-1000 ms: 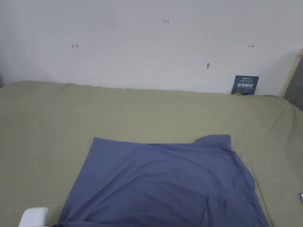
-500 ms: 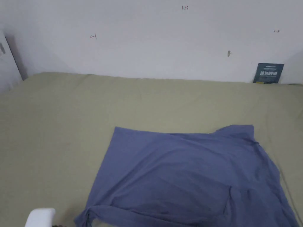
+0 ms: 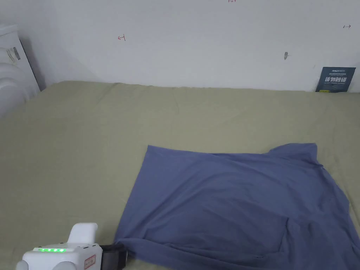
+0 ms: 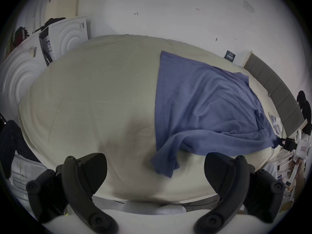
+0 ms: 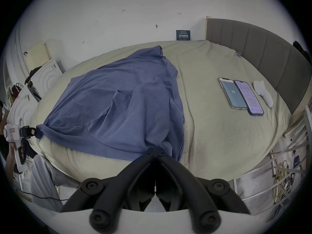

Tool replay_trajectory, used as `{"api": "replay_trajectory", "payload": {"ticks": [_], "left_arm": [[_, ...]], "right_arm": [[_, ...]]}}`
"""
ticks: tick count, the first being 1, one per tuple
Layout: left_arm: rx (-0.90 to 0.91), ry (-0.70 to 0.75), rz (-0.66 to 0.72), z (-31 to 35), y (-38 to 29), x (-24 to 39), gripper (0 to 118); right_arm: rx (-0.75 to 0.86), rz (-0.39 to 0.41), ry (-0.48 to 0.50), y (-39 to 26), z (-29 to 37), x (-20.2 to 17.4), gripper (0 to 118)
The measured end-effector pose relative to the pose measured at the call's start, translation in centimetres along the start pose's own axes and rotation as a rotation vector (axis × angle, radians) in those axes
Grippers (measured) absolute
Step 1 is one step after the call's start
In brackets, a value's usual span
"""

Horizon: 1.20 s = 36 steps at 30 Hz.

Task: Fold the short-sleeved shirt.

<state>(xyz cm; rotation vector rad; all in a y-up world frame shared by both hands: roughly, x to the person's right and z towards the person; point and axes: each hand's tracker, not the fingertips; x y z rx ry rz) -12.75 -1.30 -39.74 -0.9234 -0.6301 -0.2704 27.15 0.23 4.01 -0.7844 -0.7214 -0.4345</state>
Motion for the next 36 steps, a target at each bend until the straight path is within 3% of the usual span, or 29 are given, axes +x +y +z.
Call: {"api": "replay_trajectory", "payload": {"ticks": [1, 2, 3, 4, 12, 13, 15, 16, 21, 27, 28, 29, 30, 31, 32, 36], "left_arm": [[-0.004, 0.004, 0.005, -0.3, 0.0, 0.4, 108], [-0.011, -0.006, 0.011, -0.1, 0.1, 0.4, 89], [-0.011, -0.014, 0.026, 0.2, 0.4, 0.2, 32], [-0.007, -0.025, 0.023, 0.2, 0.4, 0.4, 7], [0.011, -0.057, 0.041, 1.7, 0.9, 0.4, 7], [0.01, -0.056, 0.04, 1.9, 0.9, 0.3, 7], [0.02, -0.041, 0.03, 3.1, 0.6, 1.9, 7], [0.02, -0.039, 0.031, 3.4, 0.5, 2.4, 7], [0.006, -0.044, 0.039, 3.8, 0.9, 2.6, 7], [-0.011, -0.031, 0.045, 3.6, 1.4, 2.4, 7], [-0.014, -0.028, 0.047, 3.6, 1.4, 2.5, 7], [-0.019, -0.025, 0.049, 3.6, 1.4, 2.6, 7], [-0.022, -0.025, 0.049, 3.5, 1.4, 2.6, 7], [-0.028, -0.028, 0.051, 3.2, 1.5, 2.3, 7], [-0.032, -0.029, 0.046, 3.2, 1.5, 2.3, 7], [-0.022, -0.038, 0.057, 3.5, 1.6, 1.7, 7]], "right_arm": [[-0.013, -0.001, 0.006, 0.0, -0.3, 1.2, 0], [-0.015, -0.005, -0.001, 0.0, -0.6, 1.3, 0], [-0.016, -0.005, -0.002, 0.0, -0.7, 1.4, 0], [-0.021, -0.004, -0.003, 0.1, -0.9, 1.5, 0], [-0.009, 0.012, 0.003, 0.5, 0.7, 1.6, 4], [-0.007, 0.012, 0.012, 0.3, 0.8, 2.1, 29], [-0.005, 0.009, 0.029, 0.2, 0.8, 2.4, 118], [-0.039, 0.016, 0.076, 0.0, 0.4, 2.5, 118], [-0.044, 0.065, 0.06, -0.4, -0.6, 3.1, 118], [-0.068, 0.061, 0.068, 0.6, -2.7, 2.8, 108], [-0.072, 0.061, 0.067, 0.5, -3.0, 2.9, 100], [-0.073, 0.057, 0.063, 0.0, -4.0, 3.1, 82], [-0.079, 0.054, 0.043, -0.2, -4.2, 3.2, 31], [-0.072, 0.046, 0.044, -0.6, -4.2, 3.4, 5], [-0.047, 0.005, 0.08, -0.8, -3.8, 3.8, 5], [-0.026, 0.032, 0.077, 0.0, -0.3, 2.5, 5]]}}
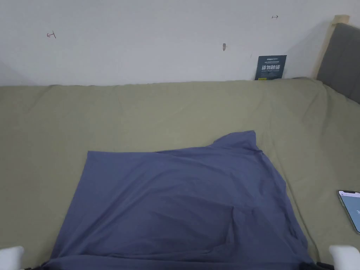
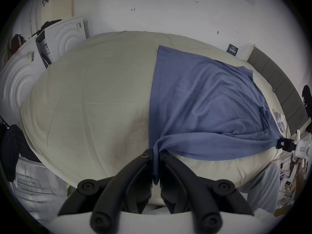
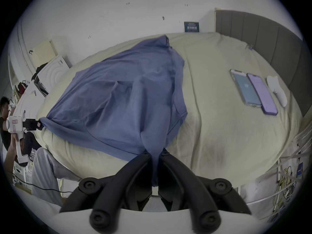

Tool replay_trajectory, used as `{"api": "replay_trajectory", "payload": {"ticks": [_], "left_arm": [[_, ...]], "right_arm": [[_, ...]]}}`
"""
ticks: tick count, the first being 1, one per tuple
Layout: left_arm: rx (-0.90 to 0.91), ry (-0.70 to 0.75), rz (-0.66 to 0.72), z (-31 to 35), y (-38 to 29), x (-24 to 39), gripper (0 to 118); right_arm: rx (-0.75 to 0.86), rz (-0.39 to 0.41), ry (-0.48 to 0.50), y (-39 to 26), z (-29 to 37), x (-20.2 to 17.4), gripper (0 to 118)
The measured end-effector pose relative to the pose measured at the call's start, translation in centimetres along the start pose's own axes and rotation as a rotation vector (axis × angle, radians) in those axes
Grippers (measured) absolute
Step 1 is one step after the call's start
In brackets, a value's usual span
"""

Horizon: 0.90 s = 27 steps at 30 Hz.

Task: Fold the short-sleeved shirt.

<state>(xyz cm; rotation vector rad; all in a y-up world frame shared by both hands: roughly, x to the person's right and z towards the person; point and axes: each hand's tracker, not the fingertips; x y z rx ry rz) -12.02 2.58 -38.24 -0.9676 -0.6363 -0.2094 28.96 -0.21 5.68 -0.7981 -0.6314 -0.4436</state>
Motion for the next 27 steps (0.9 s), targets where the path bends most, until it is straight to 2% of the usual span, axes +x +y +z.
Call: {"api": "replay_trajectory", "payload": {"ticks": [4, 5, 12, 13, 16, 20, 25, 27], "left_arm": [[0.008, -0.016, 0.0, 0.3, 1.2, -0.4, 7], [0.017, -0.015, -0.006, 0.5, 1.7, -0.4, 7], [0.053, -0.037, -0.016, -0.3, 6.4, 0.0, 7], [0.061, -0.036, -0.018, -0.7, 7.3, 0.0, 7], [0.069, -0.042, -0.016, -2.2, 9.9, 0.5, 7], [0.068, -0.032, -0.021, -5.0, 13.0, 1.2, 7], [0.024, -0.025, -0.015, -9.4, 15.9, 1.7, 7], [0.006, -0.019, -0.018, -11.0, 16.6, 2.2, 7]], "right_arm": [[0.03, -0.002, 0.023, 2.4, 2.5, -1.6, 5], [0.029, -0.001, 0.037, 3.1, 2.1, -0.8, 5], [0.04, 0.039, 0.043, 9.4, 2.3, -2.1, 5], [0.037, 0.034, 0.056, 10.2, 0.9, -0.8, 5], [0.031, 0.037, 0.028, 13.3, -0.6, -1.0, 5], [0.013, -0.009, 0.017, 16.2, -3.8, 0.1, 5], [-0.076, -0.006, 0.004, 19.2, -9.3, 0.6, 5], [-0.101, -0.035, 0.006, 19.9, -11.1, 1.2, 5]]}}
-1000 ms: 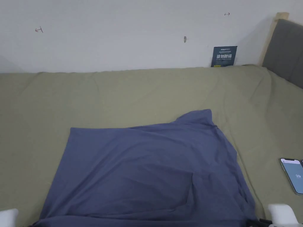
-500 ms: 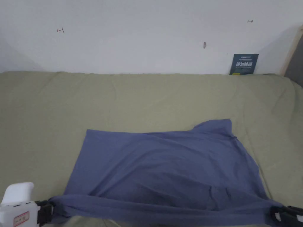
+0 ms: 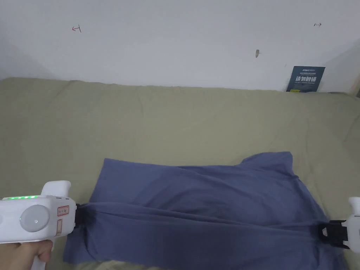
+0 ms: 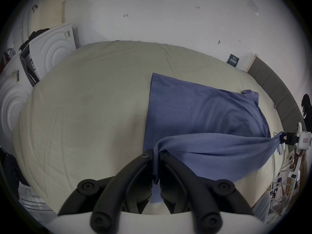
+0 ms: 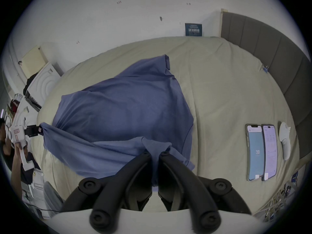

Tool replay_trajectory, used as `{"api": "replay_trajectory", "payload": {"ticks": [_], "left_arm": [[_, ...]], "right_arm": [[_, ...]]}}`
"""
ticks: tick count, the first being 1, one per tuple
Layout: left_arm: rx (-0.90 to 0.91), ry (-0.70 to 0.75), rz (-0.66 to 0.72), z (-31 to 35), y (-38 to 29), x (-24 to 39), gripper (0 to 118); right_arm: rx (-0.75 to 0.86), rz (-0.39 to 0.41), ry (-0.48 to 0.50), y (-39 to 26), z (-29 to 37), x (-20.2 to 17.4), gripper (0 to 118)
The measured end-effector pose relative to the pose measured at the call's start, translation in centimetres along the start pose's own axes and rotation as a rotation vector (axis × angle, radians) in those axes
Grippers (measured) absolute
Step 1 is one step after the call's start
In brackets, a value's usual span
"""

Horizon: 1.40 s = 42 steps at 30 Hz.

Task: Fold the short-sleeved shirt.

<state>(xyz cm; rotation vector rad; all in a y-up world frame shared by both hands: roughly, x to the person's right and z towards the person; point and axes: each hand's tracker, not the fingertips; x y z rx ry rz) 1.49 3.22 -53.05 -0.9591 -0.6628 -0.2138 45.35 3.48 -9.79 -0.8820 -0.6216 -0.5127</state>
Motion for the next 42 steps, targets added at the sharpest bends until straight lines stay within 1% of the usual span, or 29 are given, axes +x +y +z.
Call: {"api": "replay_trajectory", "payload": {"ticks": [3, 4, 5, 6, 7, 8, 9, 10, 11, 15, 17, 18, 19, 20, 21, 22, 24, 27, 29, 30, 31, 32, 33, 35, 36, 39, 40, 41, 42], "left_arm": [[-0.027, 0.009, 0.0, -2.0, 0.6, 0.3, 7], [-0.043, 0.01, 0.002, -2.5, 0.5, 0.6, 7], [-0.059, 0.005, 0.01, -3.1, 0.5, 0.6, 9], [-0.071, 0.004, 0.017, -3.4, 0.5, 0.6, 42], [-0.075, 0.043, 0.028, -3.7, 0.3, 0.5, 90], [-0.086, 0.062, 0.026, -3.8, 0.0, 0.3, 118], [-0.034, 0.08, 0.015, -2.8, -0.6, -0.1, 113], [0.026, 0.078, 0.019, -1.9, -0.2, -0.4, 113], [-0.03, 0.081, 0.03, -1.3, -0.5, -0.8, 114], [-0.027, 0.086, 0.037, 2.4, -2.6, -1.7, 114], [-0.019, 0.079, 0.066, 3.0, -4.0, -2.6, 114], [-0.013, 0.062, 0.084, 3.6, -4.8, -2.8, 111], [-0.019, 0.042, 0.099, 4.3, -5.7, -3.0, 102], [-0.021, 0.016, 0.114, 4.6, -6.5, -3.1, 72], [-0.021, 0.016, 0.105, 5.0, -7.3, -2.9, 19], [-0.026, 0.002, 0.099, 5.5, -8.1, -2.7, 1], [0.014, 0.04, 0.069, 6.0, -10.1, -1.9, 0], [-0.013, -0.023, 0.063, 6.3, -12.2, -1.2, 0], [-0.059, -0.07, 0.108, 4.0, -9.8, -3.3, 2], [-0.061, -0.073, 0.109, 3.3, -9.3, -3.7, 47], [-0.059, -0.045, 0.081, 2.6, -8.8, -3.3, 99], [-0.086, -0.015, 0.074, 2.0, -8.8, -2.3, 118], [-0.009, -0.041, 0.096, 1.7, -8.5, -2.5, 115], [-0.065, -0.003, 0.095, -0.1, -7.2, -2.2, 115], [-0.064, -0.015, 0.096, 2.5, -6.5, 0.1, 115], [-0.088, 0.001, 0.085, 1.7, -4.9, 1.4, 113], [-0.091, 0.012, 0.077, -2.1, -5.8, -1.2, 107], [-0.09, 0.023, 0.063, -2.5, -5.8, -1.7, 78], [-0.077, 0.014, 0.053, -2.7, -5.7, -2.0, 30]], "right_arm": [[-0.034, -0.046, -0.008, 0.3, -1.3, 0.1, 5], [-0.06, -0.064, -0.017, 0.5, -2.1, 0.2, 9], [-0.078, -0.103, -0.023, 0.5, -2.6, 0.3, 26], [-0.06, -0.127, -0.046, 0.3, -3.0, 0.5, 70], [-0.046, -0.143, -0.063, 0.1, -3.1, 0.8, 101], [-0.046, -0.161, -0.075, -0.3, -3.1, 1.0, 118], [-0.028, -0.163, -0.086, -0.6, -2.8, 1.1, 118], [0.005, -0.165, -0.093, -1.0, -2.6, 1.7, 118], [0.003, -0.175, -0.079, -1.5, -2.2, 2.0, 118], [0.018, -0.17, -0.09, -4.1, 0.0, 2.0, 118], [0.033, -0.156, -0.095, -5.9, 1.2, 1.7, 112], [0.054, -0.153, -0.09, -6.9, 2.6, 1.0, 96], [0.057, -0.137, -0.074, -7.8, 3.1, 0.7, 71], [0.073, -0.127, -0.067, -8.9, 3.4, 0.3, 36], [0.068, -0.114, -0.067, -9.8, 3.7, 0.0, 10], [0.08, -0.088, -0.074, -10.5, 3.8, -0.2, 0], [0.13, -0.04, -0.114, -12.0, 4.4, -0.7, 0], [0.09, -0.066, -0.067, -13.3, 4.9, -1.2, 0], [0.084, -0.066, -0.076, -13.6, 4.9, -1.1, 0], [0.079, -0.06, -0.068, -13.4, 3.6, -1.0, 0], [0.076, -0.062, -0.062, -13.3, 3.5, -0.8, 0], [0.07, -0.064, -0.061, -13.2, 3.4, -0.7, 0], [0.064, -0.06, -0.059, -13.2, 3.3, -0.5, 0], [0.055, -0.043, -0.059, -13.0, 3.2, -1.1, 0], [0.051, -0.041, -0.059, -12.8, 3.0, -0.9, 0], [0.034, -0.029, -0.061, -12.5, 2.0, -0.9, 0], [0.035, -0.028, -0.065, -12.3, 1.9, -0.8, 0], [0.035, -0.031, -0.067, -12.2, 1.9, -0.8, 0], [0.032, -0.037, -0.064, -12.1, 1.9, -1.0, 0]]}}
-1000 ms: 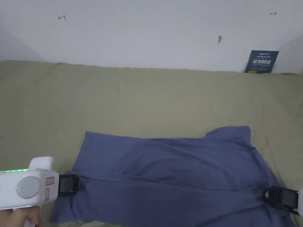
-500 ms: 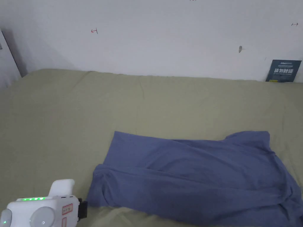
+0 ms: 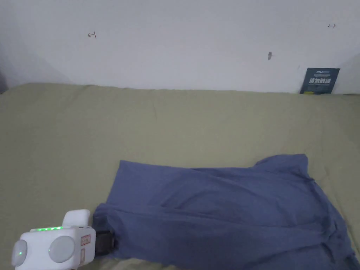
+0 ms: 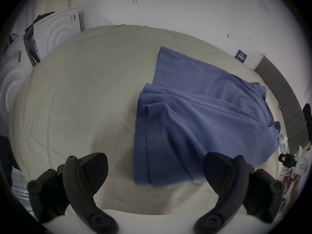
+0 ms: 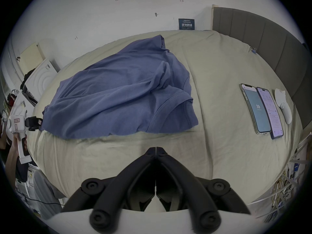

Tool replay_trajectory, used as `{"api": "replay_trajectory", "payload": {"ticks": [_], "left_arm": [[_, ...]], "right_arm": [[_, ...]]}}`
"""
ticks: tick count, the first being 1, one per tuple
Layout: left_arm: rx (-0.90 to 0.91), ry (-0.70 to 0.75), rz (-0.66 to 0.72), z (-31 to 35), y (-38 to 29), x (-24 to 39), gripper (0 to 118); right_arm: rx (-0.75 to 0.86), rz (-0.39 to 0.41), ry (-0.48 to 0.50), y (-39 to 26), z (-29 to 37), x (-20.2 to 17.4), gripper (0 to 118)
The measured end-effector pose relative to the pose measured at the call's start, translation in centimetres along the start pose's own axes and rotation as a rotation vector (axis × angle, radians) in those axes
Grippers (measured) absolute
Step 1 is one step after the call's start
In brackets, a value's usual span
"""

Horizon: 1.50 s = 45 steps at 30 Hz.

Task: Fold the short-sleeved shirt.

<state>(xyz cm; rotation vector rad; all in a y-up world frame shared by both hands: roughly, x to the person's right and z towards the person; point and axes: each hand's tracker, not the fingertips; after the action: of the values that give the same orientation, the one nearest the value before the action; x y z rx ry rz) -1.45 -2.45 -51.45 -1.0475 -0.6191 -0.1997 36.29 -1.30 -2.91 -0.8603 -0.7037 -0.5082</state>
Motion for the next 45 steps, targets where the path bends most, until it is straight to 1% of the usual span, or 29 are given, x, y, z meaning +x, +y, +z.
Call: {"api": "replay_trajectory", "payload": {"ticks": [1, 2, 3, 4, 6, 7, 11, 12, 13, 14, 15, 16, 17, 19, 22, 23, 24, 25, 26, 27, 28, 29, 30, 32, 34, 36, 40, 43, 45], "left_arm": [[0.001, 0.038, -0.024, -0.1, 0.2, -0.1, 16], [0.041, -0.02, -0.012, 0.9, -0.3, 0.0, 8], [0.009, -0.066, 0.0, 0.9, 0.0, -0.2, 8], [0.009, -0.022, -0.006, 1.0, 0.1, 0.1, 8], [0.038, 0.011, -0.061, 1.8, -0.3, 1.2, 8], [0.043, 0.022, -0.061, 1.9, -0.3, 1.3, 8], [0.039, 0.016, -0.059, 2.5, -0.3, 1.3, 8], [0.038, 0.014, -0.055, 2.5, -0.2, 1.4, 8], [0.035, 0.007, -0.049, 2.5, -0.2, 1.4, 8], [0.036, 0.004, -0.047, 2.6, -0.3, 1.5, 8], [0.038, 0.01, -0.048, 2.7, -0.3, 1.7, 8], [0.035, 0.011, -0.052, 2.7, -0.3, 1.8, 8], [0.034, 0.012, -0.05, 2.7, -0.3, 1.8, 8], [0.035, 0.021, -0.053, 3.3, -0.6, 2.8, 8], [0.025, 0.02, -0.045, 3.3, -0.6, 3.0, 8], [0.02, 0.023, -0.046, 3.3, -0.6, 3.2, 8], [0.015, 0.026, -0.049, 3.2, -0.7, 3.4, 8], [0.009, 0.028, -0.05, 3.2, -0.7, 3.6, 8], [0.002, 0.028, -0.05, 3.0, -0.3, 3.1, 8], [0.002, 0.032, -0.051, 3.1, -0.3, 3.2, 8], [-0.002, 0.032, -0.054, 3.3, -0.3, 3.4, 8], [-0.003, 0.032, -0.056, 3.4, -0.2, 3.5, 8], [-0.008, 0.05, -0.061, 3.4, -0.1, 3.4, 8], [-0.006, 0.048, -0.067, 3.9, -0.1, 3.5, 8], [-0.001, 0.051, -0.066, 4.4, -0.2, 3.1, 8], [-0.003, 0.047, -0.058, 5.1, -0.4, 2.9, 7], [-0.012, 0.049, -0.071, 6.3, -1.3, 2.4, 5], [-0.013, 0.045, -0.068, 7.3, -2.5, 1.9, 5], [-0.015, 0.039, -0.053, 8.0, -3.6, 1.4, 5]], "right_arm": [[-0.002, -0.007, 0.006, 0.2, -0.2, 0.1, 0], [-0.002, -0.011, 0.012, 0.3, -0.3, 0.2, 0], [0.001, -0.009, 0.01, 0.3, -0.4, 0.2, 0], [0.008, -0.011, -0.001, 0.0, 0.0, -0.4, 0], [0.007, -0.013, -0.003, 0.3, -0.2, -0.1, 0], [0.011, -0.021, -0.004, 0.5, -0.2, 0.1, 0], [0.024, -0.036, -0.019, 1.6, -0.6, 0.6, 1], [0.024, -0.045, -0.024, 1.8, -0.7, 0.7, 14], [0.015, -0.06, -0.023, 2.2, -1.0, 0.9, 48], [-0.009, -0.078, -0.014, 2.6, -1.7, 1.2, 93], [-0.035, -0.089, 0.013, 2.9, -2.4, 1.4, 118], [-0.013, -0.099, 0.024, 3.5, -2.1, 1.8, 117], [-0.056, -0.122, 0.044, 4.0, -2.6, 1.9, 117], [-0.04, -0.126, 0.022, 5.1, -3.6, 2.0, 117], [-0.066, -0.139, 0.038, 5.4, -6.7, 1.7, 116], [-0.08, -0.143, 0.056, 5.5, -7.6, 1.7, 112], [-0.075, -0.177, 0.028, 5.7, -5.1, 0.1, 95], [-0.068, -0.165, -0.034, 5.6, -4.7, -0.4, 77], [-0.051, -0.086, -0.088, 5.6, -3.7, -1.0, 60], [-0.013, -0.056, -0.06, 5.4, -2.6, -1.1, 17], [-0.013, -0.072, 0.011, 5.1, -4.3, 0.8, 13], [-0.018, -0.122, 0.079, 5.0, -4.0, 1.0, 13], [-0.019, -0.105, 0.027, 5.1, -3.7, 0.7, 13], [0.023, -0.026, -0.003, 4.9, -1.5, -0.6, 13], [0.026, -0.037, 0.009, 4.7, -0.7, -0.7, 13], [0.018, -0.008, 0.049, 5.0, -0.5, -0.4, 13], [0.018, -0.044, 0.072, 3.7, 1.3, 0.3, 13], [0.005, -0.03, 0.074, 2.1, 2.5, 0.4, 13], [0.005, -0.047, 0.069, 1.0, 4.2, 0.0, 13]]}}
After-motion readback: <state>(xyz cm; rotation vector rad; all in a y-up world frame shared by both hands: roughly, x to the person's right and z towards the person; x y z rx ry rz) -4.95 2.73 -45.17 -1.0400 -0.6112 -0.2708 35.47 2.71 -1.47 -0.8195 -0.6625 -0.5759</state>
